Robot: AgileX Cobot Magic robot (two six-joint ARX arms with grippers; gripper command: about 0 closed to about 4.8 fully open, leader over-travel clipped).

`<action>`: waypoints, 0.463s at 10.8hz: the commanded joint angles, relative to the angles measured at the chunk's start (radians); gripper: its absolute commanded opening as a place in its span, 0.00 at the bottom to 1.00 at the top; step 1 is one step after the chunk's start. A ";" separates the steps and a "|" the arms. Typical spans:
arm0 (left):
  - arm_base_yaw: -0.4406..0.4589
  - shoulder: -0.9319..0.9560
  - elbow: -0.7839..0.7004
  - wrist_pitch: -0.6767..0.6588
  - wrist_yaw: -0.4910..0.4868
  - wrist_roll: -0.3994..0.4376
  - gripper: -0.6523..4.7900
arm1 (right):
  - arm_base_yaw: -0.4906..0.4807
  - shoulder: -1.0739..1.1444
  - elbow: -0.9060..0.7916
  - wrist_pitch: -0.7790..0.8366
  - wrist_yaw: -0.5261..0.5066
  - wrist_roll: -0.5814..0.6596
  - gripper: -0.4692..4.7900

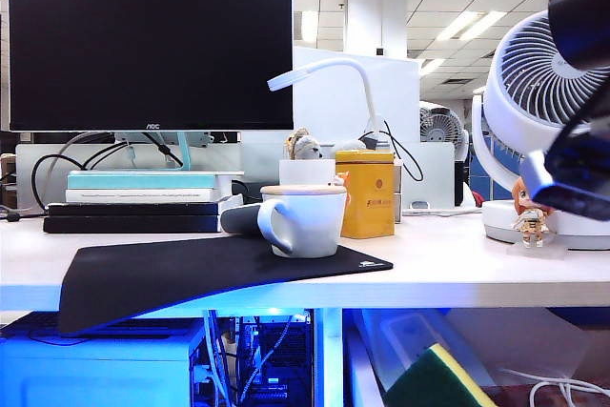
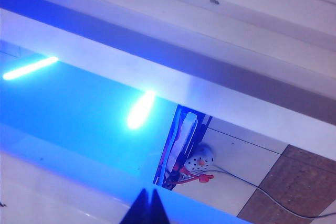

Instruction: Open the drawer, place the cleaning sponge inside, then close the drawer.

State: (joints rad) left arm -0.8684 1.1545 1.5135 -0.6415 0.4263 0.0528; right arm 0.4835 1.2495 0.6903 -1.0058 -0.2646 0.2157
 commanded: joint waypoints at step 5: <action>-0.001 -0.002 0.003 0.007 0.004 0.025 0.11 | 0.002 0.232 -0.047 0.191 0.045 0.042 0.08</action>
State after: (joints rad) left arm -0.8684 1.1545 1.5135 -0.6437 0.4263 0.0750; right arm 0.4831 1.4715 0.6426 -0.8387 -0.2214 0.2573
